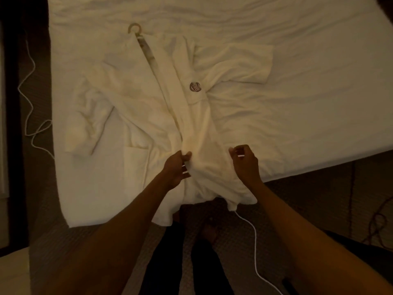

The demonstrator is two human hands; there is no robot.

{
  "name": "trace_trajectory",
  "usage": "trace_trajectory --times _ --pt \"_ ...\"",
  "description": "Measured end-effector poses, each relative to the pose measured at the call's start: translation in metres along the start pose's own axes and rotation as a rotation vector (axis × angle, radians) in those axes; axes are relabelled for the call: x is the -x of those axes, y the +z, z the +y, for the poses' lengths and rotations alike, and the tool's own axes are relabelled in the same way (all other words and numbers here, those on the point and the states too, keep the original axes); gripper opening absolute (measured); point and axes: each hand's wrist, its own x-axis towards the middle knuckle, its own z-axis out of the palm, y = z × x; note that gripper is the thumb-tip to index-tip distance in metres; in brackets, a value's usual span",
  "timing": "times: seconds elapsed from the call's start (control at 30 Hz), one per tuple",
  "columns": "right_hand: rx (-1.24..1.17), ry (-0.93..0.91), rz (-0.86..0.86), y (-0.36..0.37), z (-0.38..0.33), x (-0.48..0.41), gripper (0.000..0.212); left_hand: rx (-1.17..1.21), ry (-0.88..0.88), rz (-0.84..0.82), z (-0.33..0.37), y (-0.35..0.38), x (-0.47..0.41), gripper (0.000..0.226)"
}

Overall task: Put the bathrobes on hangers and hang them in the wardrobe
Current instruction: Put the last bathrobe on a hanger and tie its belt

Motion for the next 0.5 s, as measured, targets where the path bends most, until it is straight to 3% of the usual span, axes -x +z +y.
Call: trace_trajectory --times 0.1,0.27,0.3,0.4,0.5 --pt "0.124 0.028 -0.072 0.014 -0.007 0.0 0.051 0.073 0.006 0.029 -0.004 -0.051 0.011 0.04" --pt "0.172 0.19 -0.409 0.046 -0.014 0.01 0.073 0.398 0.056 0.06 -0.011 -0.116 0.017 0.04" --pt "0.205 0.193 -0.467 0.053 -0.011 0.013 0.074 0.343 0.077 0.137 -0.013 -0.121 0.016 0.039" --pt "0.349 0.109 -0.54 0.067 -0.001 0.022 0.066 -0.212 0.146 0.414 -0.02 -0.126 0.014 0.048" --pt "0.397 0.055 -0.499 0.067 0.002 0.024 0.046 -0.262 0.081 0.303 -0.026 -0.122 0.021 0.061"
